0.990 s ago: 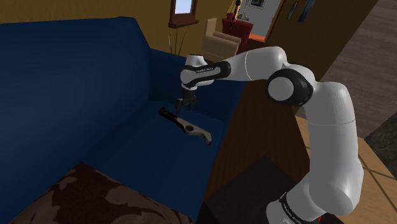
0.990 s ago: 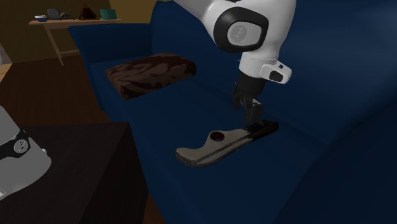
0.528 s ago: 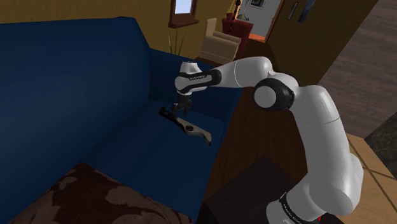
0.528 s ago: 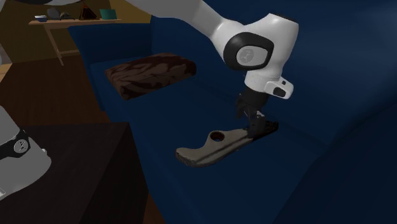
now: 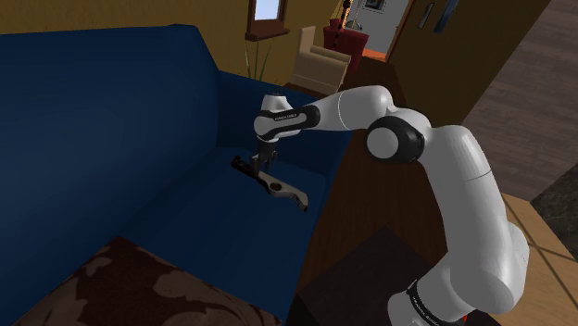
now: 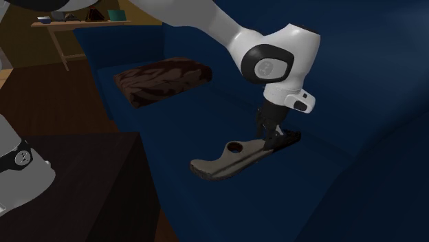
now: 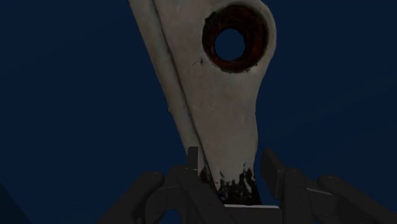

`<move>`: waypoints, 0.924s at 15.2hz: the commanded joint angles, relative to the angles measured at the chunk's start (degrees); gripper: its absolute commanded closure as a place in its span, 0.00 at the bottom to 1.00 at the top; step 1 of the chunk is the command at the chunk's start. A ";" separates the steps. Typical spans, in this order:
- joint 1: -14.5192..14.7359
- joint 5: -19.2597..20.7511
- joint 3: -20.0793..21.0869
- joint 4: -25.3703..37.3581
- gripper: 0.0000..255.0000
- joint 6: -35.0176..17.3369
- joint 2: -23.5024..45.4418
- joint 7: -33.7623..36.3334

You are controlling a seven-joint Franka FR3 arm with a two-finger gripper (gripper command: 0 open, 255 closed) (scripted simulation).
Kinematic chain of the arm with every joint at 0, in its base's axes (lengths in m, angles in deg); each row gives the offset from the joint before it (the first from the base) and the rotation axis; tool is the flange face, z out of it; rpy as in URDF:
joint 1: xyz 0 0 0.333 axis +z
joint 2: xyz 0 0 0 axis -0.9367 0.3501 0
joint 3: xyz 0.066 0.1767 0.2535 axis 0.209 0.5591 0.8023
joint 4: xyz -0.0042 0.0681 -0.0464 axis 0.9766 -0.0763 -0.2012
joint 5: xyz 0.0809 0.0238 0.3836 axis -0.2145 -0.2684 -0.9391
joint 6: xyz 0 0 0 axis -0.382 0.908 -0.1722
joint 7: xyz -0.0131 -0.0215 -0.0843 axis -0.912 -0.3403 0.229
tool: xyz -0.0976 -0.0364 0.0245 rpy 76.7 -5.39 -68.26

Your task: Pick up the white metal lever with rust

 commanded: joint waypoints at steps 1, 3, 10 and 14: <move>0.02 -0.01 0.01 0.03 1.00 -0.03 0.09 0.01; 0.02 0.00 0.01 0.11 1.00 0.00 0.14 0.01; -0.02 0.01 0.02 -0.08 1.00 1.80 -1.85 0.14; -0.04 0.03 0.02 0.22 1.00 3.77 -3.53 0.31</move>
